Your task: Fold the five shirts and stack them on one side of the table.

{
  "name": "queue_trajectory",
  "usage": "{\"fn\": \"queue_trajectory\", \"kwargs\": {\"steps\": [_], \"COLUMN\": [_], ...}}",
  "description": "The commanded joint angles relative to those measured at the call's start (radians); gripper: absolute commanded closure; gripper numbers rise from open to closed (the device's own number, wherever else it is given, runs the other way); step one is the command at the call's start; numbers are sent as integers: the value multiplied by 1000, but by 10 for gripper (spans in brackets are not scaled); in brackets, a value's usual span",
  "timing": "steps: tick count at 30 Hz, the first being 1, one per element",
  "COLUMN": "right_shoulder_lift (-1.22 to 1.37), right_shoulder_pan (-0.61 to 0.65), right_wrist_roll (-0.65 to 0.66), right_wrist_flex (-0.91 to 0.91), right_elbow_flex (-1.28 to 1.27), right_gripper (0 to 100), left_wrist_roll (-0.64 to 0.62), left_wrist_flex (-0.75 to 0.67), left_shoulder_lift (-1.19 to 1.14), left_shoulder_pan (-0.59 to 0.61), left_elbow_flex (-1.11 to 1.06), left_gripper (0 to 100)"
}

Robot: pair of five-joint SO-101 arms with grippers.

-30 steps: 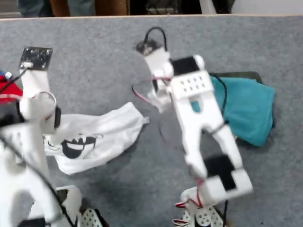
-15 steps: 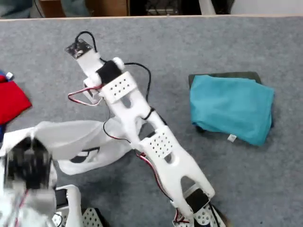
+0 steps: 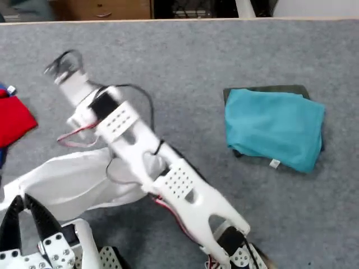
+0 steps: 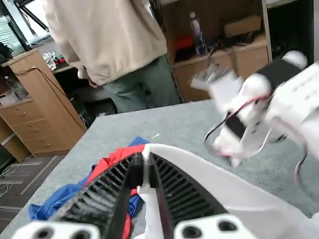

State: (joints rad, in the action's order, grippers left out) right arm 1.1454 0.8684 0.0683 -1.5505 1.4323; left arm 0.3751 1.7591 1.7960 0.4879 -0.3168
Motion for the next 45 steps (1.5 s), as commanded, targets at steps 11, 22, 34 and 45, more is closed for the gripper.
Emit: {"fn": "queue_trajectory", "kwargs": {"steps": [11,22,34,45], "right_shoulder_lift": [-101,-77,-154,-420], "right_shoulder_pan": [130,98,-233,-539], "right_wrist_roll": [288,431,345,351], "right_wrist_flex": [-216,-209,-216,-216], "right_elbow_flex": [-341,-456,-286,-670], "right_gripper": [733,956,986,986], "left_wrist_roll": [-11,-14,-12,-8], "left_wrist_flex": [0,-2,-81,-278], "left_shoulder_lift": [0,-2,-2,-222], "left_shoulder_pan": [4,5,5,7], "left_elbow_flex": [-140,-236,-401,-522], "left_gripper": [971,971,971,971]}}
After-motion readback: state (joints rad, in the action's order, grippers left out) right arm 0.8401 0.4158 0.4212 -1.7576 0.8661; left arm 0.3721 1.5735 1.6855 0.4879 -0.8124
